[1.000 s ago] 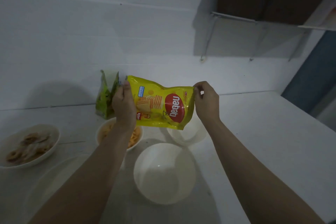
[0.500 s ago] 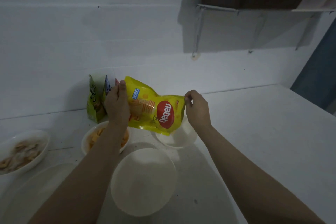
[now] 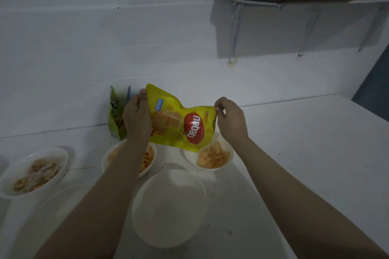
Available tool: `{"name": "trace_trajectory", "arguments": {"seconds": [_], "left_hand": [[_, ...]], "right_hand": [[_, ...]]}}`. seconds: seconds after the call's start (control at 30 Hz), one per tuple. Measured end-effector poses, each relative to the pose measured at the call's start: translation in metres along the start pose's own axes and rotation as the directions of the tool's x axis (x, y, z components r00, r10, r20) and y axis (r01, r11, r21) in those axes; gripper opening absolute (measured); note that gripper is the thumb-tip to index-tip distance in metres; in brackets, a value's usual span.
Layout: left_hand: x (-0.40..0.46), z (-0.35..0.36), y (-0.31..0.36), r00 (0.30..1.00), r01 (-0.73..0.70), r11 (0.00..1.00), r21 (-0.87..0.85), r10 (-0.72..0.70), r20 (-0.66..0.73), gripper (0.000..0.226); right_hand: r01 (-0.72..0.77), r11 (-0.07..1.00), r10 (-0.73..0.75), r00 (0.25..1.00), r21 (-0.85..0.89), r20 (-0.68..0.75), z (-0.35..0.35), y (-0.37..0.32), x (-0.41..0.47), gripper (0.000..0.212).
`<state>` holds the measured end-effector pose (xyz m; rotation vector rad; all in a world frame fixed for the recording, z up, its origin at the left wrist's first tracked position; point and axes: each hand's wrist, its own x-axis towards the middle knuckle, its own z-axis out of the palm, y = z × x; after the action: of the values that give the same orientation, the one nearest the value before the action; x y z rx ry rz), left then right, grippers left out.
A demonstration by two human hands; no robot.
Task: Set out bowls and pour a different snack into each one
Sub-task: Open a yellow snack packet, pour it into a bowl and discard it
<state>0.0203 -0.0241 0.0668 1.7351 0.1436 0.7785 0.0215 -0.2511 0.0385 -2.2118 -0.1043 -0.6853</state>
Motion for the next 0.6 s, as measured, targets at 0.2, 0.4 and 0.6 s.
{"name": "trace_trajectory", "arguments": {"seconds": [0.2,0.4,0.6], "left_hand": [[0.003,-0.006,0.001,0.999,-0.038,0.999,0.016,0.038,0.007,0.058],[0.005,-0.008,0.001,0.999,-0.044,0.998,0.036,0.044,0.010,0.053],[0.005,-0.009,0.001,0.998,-0.055,0.997,0.046,0.053,0.044,0.046]], "right_hand": [[0.061,0.994,-0.055,0.996,-0.095,0.064,-0.005,-0.003,0.007,0.013],[0.066,0.983,-0.055,0.996,-0.174,0.064,-0.006,-0.009,0.004,0.013],[0.032,0.973,-0.020,0.998,-0.228,0.054,-0.005,-0.010,-0.003,0.014]]}}
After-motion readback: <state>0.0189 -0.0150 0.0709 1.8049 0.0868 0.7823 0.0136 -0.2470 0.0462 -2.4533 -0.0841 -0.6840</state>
